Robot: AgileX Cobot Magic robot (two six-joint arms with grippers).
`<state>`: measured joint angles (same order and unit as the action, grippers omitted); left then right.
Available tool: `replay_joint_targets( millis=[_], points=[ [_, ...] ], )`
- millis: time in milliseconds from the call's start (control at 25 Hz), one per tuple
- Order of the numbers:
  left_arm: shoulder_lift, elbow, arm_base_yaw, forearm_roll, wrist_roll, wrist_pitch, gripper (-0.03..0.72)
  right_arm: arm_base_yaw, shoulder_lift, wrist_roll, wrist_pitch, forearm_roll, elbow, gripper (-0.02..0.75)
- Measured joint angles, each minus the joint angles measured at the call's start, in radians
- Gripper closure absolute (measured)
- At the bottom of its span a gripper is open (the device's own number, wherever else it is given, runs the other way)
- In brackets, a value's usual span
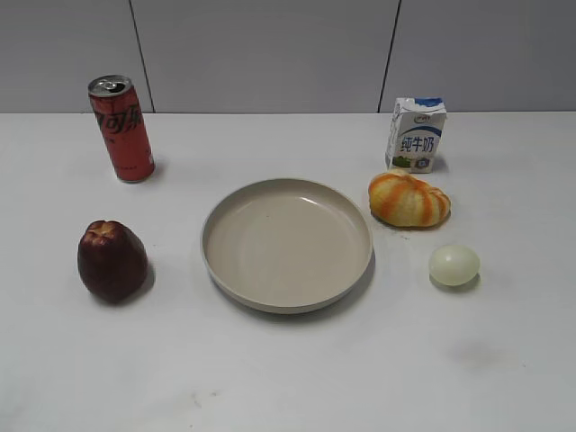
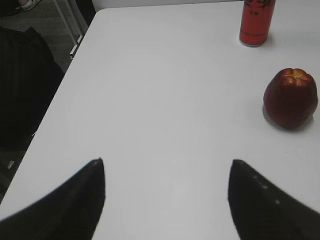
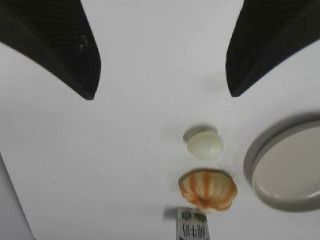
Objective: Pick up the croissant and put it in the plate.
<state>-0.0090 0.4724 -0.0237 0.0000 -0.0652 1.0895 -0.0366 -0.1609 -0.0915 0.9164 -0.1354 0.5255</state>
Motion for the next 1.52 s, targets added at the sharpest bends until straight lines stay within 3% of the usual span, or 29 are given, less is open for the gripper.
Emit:
replay_joint_targets(
  millis=[280,560,960,1280,1520],
  points=[
    [0.0,0.0,0.0,0.0,0.0,0.0,0.104,0.0,-0.298,-0.063,-0.28,-0.004,0.031,0.148],
    [0.0,0.0,0.0,0.0,0.0,0.0,0.104,0.0,-0.745,-0.102,-0.34,-0.024,0.222,0.148],
    [0.0,0.0,0.0,0.0,0.0,0.0,0.104,-0.028,-1.411,-0.312,-0.08,-0.181,0.728,0.148],
    [0.0,0.0,0.0,0.0,0.0,0.0,0.104,-0.215,-1.826,-0.346,0.042,-0.07,1.085,0.148],
    [0.0,0.0,0.0,0.0,0.0,0.0,0.104,-0.279,-2.008,-0.347,0.045,-0.02,1.196,0.148]
  ],
)
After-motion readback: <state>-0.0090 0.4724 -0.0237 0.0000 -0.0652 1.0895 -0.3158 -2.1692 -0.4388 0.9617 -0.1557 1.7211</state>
